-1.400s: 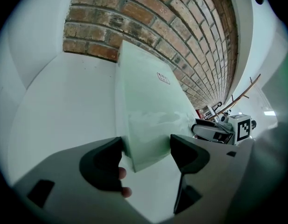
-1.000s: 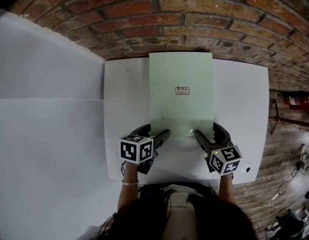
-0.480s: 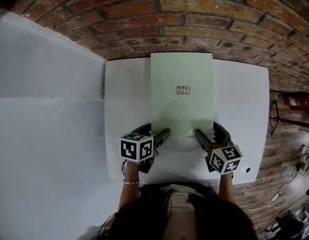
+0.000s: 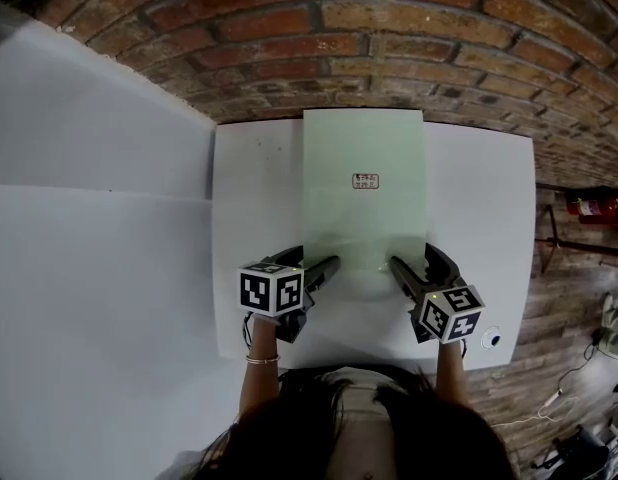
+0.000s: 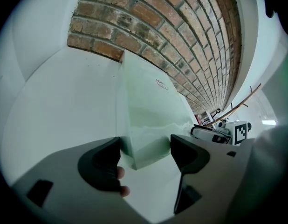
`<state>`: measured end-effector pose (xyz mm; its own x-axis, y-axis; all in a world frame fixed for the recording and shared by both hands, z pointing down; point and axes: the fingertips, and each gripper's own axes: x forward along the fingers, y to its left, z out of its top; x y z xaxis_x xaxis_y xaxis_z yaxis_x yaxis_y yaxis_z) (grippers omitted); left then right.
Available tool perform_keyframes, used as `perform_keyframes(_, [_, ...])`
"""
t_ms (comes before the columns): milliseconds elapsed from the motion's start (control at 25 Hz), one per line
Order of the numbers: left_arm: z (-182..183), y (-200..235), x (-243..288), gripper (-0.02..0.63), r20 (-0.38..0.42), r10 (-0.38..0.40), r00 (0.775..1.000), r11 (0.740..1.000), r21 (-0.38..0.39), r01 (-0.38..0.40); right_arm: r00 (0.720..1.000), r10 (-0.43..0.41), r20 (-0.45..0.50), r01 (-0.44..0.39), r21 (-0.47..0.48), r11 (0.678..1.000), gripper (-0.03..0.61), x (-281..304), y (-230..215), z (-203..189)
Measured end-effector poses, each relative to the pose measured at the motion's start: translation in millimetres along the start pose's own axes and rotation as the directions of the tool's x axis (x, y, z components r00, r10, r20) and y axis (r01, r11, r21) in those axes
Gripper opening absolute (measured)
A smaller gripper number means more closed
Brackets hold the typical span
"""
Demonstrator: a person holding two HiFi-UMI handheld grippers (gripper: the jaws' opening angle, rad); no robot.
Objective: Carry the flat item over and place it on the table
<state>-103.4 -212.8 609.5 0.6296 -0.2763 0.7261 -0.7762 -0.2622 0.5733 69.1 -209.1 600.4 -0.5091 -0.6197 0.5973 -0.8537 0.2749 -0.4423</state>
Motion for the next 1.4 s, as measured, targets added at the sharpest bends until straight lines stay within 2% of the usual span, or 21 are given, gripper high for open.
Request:
perform_keyframes(680, [2, -1, -14, 0.323, 0.025, 0.065, 0.998, 0.995, 0.08, -0.067, 0.999, -0.038, -0.001, 0.038, -0.024, 0.999, 0.339, -3, 2, 4])
perform_keyframes(1400, [8, -14, -37, 0.293, 0.097, 0.082, 0.992, 0.987, 0.128, -0.094, 0.997, -0.034, 0.072, 0.04, -0.08, 0.996, 0.337, -24, 20, 23])
